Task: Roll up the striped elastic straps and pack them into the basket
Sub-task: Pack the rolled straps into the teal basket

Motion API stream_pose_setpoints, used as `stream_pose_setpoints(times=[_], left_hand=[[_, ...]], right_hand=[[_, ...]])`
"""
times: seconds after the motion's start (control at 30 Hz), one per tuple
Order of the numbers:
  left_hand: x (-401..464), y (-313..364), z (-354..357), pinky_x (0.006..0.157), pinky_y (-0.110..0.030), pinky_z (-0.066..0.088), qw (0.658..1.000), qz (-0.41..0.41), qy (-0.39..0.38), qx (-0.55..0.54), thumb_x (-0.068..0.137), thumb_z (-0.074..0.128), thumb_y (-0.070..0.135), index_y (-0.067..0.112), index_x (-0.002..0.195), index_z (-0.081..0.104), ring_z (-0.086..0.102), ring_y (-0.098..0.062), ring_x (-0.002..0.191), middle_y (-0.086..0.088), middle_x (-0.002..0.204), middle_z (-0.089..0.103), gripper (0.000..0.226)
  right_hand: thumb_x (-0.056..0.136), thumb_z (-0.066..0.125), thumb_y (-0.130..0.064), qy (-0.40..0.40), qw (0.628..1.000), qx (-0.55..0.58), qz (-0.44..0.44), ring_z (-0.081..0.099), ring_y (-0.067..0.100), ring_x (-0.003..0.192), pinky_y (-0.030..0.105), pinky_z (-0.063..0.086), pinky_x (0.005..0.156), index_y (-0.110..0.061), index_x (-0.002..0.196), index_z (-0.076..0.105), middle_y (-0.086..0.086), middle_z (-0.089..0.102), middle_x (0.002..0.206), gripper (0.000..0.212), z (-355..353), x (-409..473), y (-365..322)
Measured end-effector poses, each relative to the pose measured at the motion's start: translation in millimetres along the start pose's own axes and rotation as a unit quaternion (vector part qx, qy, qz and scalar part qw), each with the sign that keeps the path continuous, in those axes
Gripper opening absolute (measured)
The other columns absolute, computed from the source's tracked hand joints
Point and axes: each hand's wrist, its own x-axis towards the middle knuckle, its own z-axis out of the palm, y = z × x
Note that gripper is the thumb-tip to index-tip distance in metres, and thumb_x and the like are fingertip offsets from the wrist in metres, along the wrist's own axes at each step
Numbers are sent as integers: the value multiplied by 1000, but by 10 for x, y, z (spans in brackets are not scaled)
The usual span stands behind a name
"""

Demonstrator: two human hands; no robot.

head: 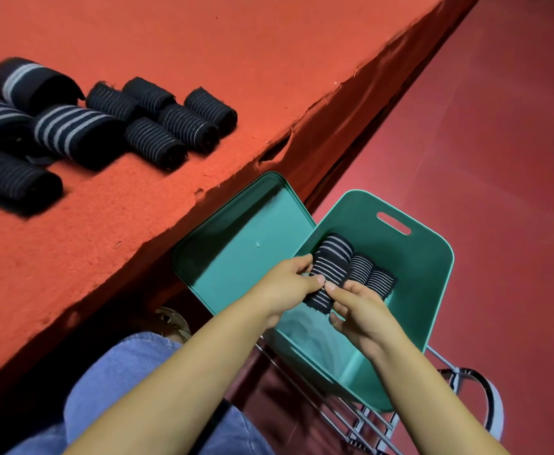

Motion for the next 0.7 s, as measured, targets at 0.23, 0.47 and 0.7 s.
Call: stream_pose_setpoints(times=[0.23, 0.47, 0.7], left_hand=[[-74, 54, -112, 103, -29, 45, 996, 53, 55, -53, 101, 48, 15, 23, 113, 59, 61, -9, 107, 4, 114, 65, 18], [-91, 33, -228, 88, -23, 50, 991, 49, 88, -85, 103, 42, 18, 22, 94, 61, 64, -8, 91, 4, 99, 67, 22], [-104, 62, -274, 87, -24, 50, 990, 52, 87, -93, 104, 39, 20, 19, 93, 61, 64, -9, 89, 2, 97, 67, 25]], right_hand=[[90, 66, -15, 166, 971, 6, 174, 38, 7, 58, 26, 36, 57, -20, 74, 49, -6, 41, 64, 24, -83, 929, 270], [92, 61, -8, 159, 977, 1, 139, 50, 11, 64, 24, 37, 56, -16, 83, 53, 1, 57, 75, 15, 117, 1308, 712], [94, 59, -8, 186, 980, 13, 74, 47, 7, 47, 15, 38, 42, -14, 75, 47, -5, 54, 49, 23, 72, 1541, 677]])
